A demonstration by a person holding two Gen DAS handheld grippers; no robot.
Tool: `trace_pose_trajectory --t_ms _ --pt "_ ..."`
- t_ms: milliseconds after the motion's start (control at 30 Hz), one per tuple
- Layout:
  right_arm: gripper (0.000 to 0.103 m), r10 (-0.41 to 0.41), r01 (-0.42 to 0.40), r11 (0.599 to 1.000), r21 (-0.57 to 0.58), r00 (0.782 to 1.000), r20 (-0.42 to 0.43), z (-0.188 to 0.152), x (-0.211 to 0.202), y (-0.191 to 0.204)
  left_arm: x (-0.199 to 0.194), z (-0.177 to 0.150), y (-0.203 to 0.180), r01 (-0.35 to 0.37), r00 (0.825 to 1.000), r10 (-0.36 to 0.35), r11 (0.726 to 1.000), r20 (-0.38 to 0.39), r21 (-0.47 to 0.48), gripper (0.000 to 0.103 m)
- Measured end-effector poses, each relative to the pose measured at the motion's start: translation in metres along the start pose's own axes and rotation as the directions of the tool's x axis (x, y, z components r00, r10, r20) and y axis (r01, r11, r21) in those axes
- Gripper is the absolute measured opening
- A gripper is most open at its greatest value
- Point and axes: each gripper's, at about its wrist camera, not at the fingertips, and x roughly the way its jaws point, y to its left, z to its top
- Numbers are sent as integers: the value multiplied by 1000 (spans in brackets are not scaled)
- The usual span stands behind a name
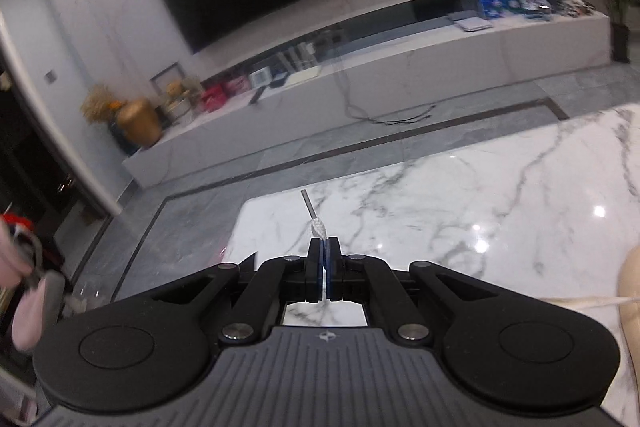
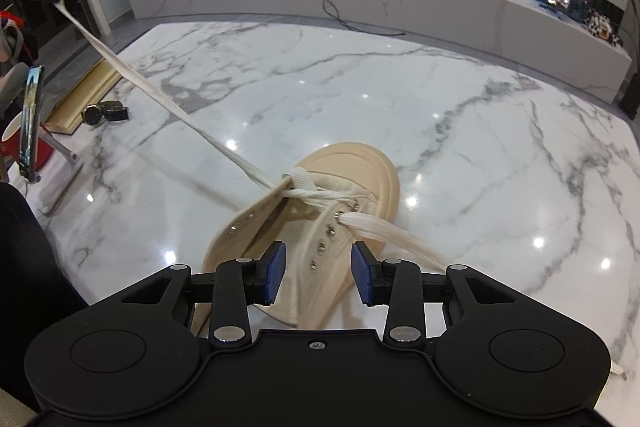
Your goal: Lace up shoes with both hands
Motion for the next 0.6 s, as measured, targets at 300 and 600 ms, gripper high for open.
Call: trace_pose_trajectory --t_ms 300,600 --pt "23 -14 11 998 -66 999 -42 10 7 2 -16 -9 -42 231 970 -235 970 53 78 1" --pt "8 20 -24 997 -70 998 -62 14 9 -4 -28 -30 -112 467 867 -498 827 22 312 1"
